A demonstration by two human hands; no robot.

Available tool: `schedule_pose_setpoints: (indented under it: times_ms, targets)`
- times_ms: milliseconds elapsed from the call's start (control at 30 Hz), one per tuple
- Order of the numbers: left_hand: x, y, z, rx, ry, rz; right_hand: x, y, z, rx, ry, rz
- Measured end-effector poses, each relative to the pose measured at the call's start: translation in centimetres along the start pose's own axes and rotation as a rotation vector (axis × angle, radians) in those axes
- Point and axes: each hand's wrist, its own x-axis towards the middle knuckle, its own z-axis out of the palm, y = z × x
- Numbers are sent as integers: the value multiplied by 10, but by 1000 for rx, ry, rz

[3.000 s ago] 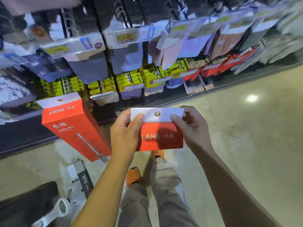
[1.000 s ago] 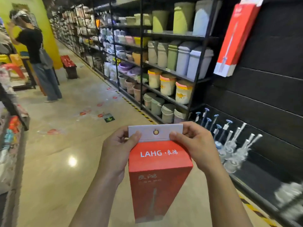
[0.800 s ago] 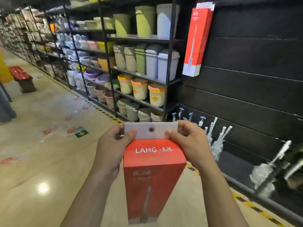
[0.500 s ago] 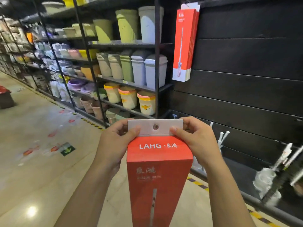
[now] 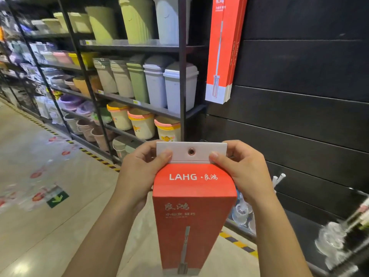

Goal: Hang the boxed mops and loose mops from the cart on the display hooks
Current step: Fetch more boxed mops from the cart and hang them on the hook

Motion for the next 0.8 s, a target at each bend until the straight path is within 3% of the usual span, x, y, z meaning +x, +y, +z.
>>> schedule_pose_setpoints:
  times_ms: [467, 800]
  targets:
    - [289, -22, 29, -73, -289, 118, 217, 25, 60, -119, 218, -32]
    - [438, -6, 82, -125, -465, 149, 343, 35, 67, -110, 375, -45]
